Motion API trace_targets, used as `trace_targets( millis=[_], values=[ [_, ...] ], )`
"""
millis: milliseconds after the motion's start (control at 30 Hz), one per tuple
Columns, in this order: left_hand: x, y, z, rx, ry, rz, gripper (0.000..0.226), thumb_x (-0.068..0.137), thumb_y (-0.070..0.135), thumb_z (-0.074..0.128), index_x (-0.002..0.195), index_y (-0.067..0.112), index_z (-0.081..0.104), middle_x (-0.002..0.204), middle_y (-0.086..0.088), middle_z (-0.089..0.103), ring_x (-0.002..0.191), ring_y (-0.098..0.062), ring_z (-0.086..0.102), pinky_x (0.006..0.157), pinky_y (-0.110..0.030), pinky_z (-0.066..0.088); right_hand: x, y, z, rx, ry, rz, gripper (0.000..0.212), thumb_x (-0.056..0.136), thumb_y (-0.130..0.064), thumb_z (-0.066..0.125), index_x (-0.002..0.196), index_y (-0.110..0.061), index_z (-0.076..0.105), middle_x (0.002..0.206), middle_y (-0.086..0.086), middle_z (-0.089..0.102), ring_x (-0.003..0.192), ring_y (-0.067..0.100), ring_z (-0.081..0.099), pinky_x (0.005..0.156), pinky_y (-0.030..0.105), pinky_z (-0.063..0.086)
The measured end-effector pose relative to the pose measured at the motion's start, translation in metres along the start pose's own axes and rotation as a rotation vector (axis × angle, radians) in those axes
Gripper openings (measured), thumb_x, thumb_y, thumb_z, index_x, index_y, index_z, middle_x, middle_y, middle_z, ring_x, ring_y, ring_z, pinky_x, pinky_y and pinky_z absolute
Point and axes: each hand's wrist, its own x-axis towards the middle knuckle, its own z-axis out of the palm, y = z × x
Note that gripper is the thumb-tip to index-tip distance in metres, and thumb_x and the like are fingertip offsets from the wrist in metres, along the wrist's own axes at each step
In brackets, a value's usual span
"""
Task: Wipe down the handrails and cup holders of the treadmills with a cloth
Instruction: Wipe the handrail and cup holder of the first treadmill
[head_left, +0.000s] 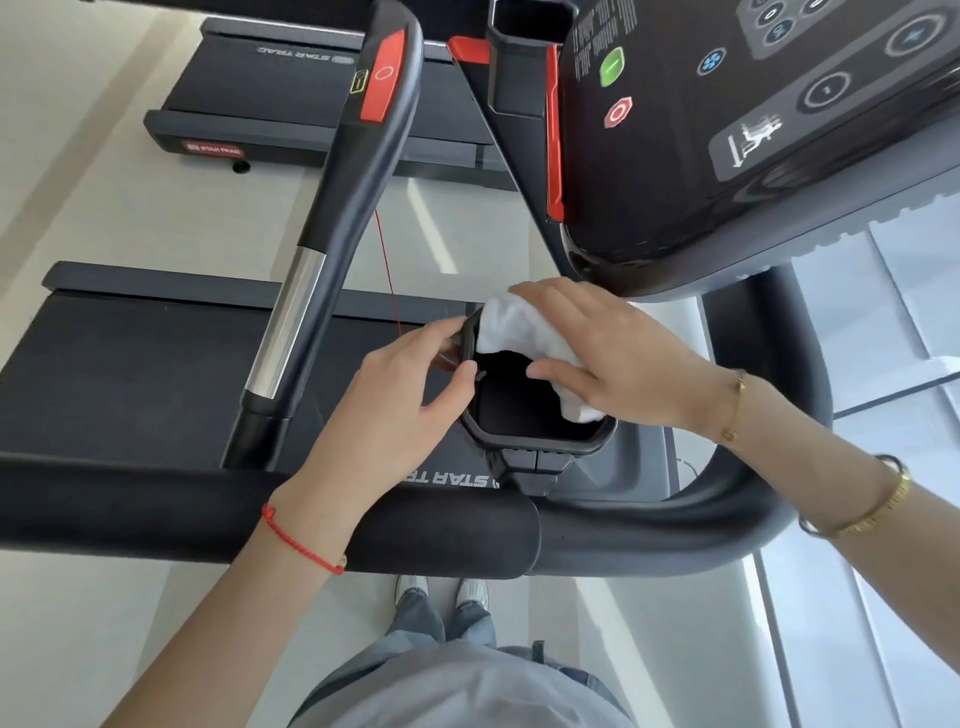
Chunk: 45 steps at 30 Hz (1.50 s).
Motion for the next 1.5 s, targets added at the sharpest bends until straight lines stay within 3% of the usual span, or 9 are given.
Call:
trace_targets(
  millis=[267, 467, 667, 900, 1067, 1233, 1333, 1433, 1500],
  values=[
    [0.0, -0.001, 0.001, 0.011, 0.011, 0.009, 0.047, 0.091, 0.046, 0.046, 0.135, 0.032, 0.052, 0.105, 0.029, 0.057, 0.103, 0.01, 0.055, 0.095, -0.021, 0.049, 0.025, -0.012, 0.002, -0.102, -0.023, -0.06, 0.056, 0.096, -0.026, 0.055, 0.145, -0.009, 0.036, 0.136, 0.007, 0.05, 0.117, 0.027, 0.05, 0.1, 0.037, 0.039],
    [0.0, -0.002, 0.001, 0.017, 0.001, 0.021, 0.046, 0.093, 0.043, 0.047, 0.137, 0.034, 0.051, 0.107, 0.024, 0.06, 0.104, 0.006, 0.057, 0.097, -0.023, 0.048, -0.019, -0.029, 0.013, 0.062, 0.17, 0.278, 0.067, 0.093, -0.027, 0.06, 0.147, -0.002, 0.029, 0.145, 0.015, 0.039, 0.131, 0.032, 0.038, 0.111, 0.031, 0.026],
    [0.001, -0.002, 0.001, 0.015, -0.003, 0.034, 0.043, 0.093, 0.04, 0.047, 0.135, 0.035, 0.052, 0.104, 0.023, 0.062, 0.1, 0.009, 0.057, 0.092, -0.015, 0.045, -0.047, -0.038, 0.026, 0.437, 0.224, 0.732, 0.047, 0.089, -0.048, 0.06, 0.111, -0.013, 0.039, 0.112, 0.004, 0.051, 0.09, 0.016, 0.043, 0.057, 0.02, 0.028],
    [0.001, -0.001, 0.001, 0.027, 0.003, 0.035, 0.039, 0.093, 0.039, 0.048, 0.131, 0.034, 0.054, 0.103, 0.02, 0.063, 0.098, 0.007, 0.059, 0.089, -0.014, 0.044, -0.016, -0.025, 0.015, 0.459, 0.203, 0.743, 0.059, 0.091, -0.039, 0.061, 0.133, -0.004, 0.039, 0.12, 0.011, 0.055, 0.109, 0.027, 0.052, 0.076, 0.022, 0.032],
    [0.001, -0.001, 0.001, 0.039, 0.001, 0.031, 0.04, 0.093, 0.039, 0.048, 0.132, 0.034, 0.053, 0.104, 0.021, 0.063, 0.098, 0.006, 0.059, 0.088, -0.01, 0.043, -0.05, -0.039, 0.027, 0.503, 0.151, 0.786, 0.049, 0.087, -0.052, 0.061, 0.103, -0.013, 0.034, 0.096, 0.001, 0.05, 0.08, 0.012, 0.047, 0.059, 0.011, 0.033],
    [0.002, -0.001, 0.002, 0.038, 0.014, 0.025, 0.037, 0.094, 0.037, 0.05, 0.13, 0.038, 0.054, 0.097, 0.028, 0.06, 0.096, 0.012, 0.057, 0.081, 0.002, 0.038, -0.019, -0.022, 0.012, 0.512, 0.127, 0.763, 0.048, 0.093, -0.042, 0.058, 0.116, -0.003, 0.042, 0.095, 0.0, 0.053, 0.086, 0.017, 0.049, 0.065, 0.021, 0.033],
    [0.001, -0.001, 0.001, 0.026, 0.018, 0.02, 0.036, 0.094, 0.037, 0.05, 0.129, 0.041, 0.053, 0.099, 0.028, 0.061, 0.098, 0.011, 0.058, 0.084, -0.002, 0.04, -0.011, -0.021, 0.009, 0.519, 0.173, 0.735, 0.048, 0.093, -0.038, 0.059, 0.121, -0.002, 0.044, 0.106, 0.005, 0.052, 0.094, 0.019, 0.047, 0.066, 0.02, 0.032],
    [0.001, 0.0, 0.001, 0.026, 0.022, 0.017, 0.036, 0.093, 0.039, 0.049, 0.128, 0.043, 0.052, 0.099, 0.03, 0.059, 0.099, 0.012, 0.057, 0.085, -0.008, 0.041, -0.036, -0.033, 0.024, 0.509, 0.204, 0.745, 0.041, 0.089, -0.043, 0.062, 0.097, -0.009, 0.04, 0.089, -0.001, 0.046, 0.077, 0.012, 0.043, 0.059, 0.007, 0.035],
    [0.0, 0.0, 0.002, 0.035, 0.022, 0.017, 0.036, 0.093, 0.039, 0.049, 0.129, 0.041, 0.053, 0.1, 0.027, 0.061, 0.098, 0.011, 0.058, 0.086, -0.011, 0.042, -0.049, -0.036, 0.031, 0.545, 0.161, 0.779, 0.046, 0.087, -0.051, 0.06, 0.089, -0.013, 0.035, 0.077, -0.008, 0.041, 0.068, 0.002, 0.04, 0.054, 0.014, 0.032]
  ],
)
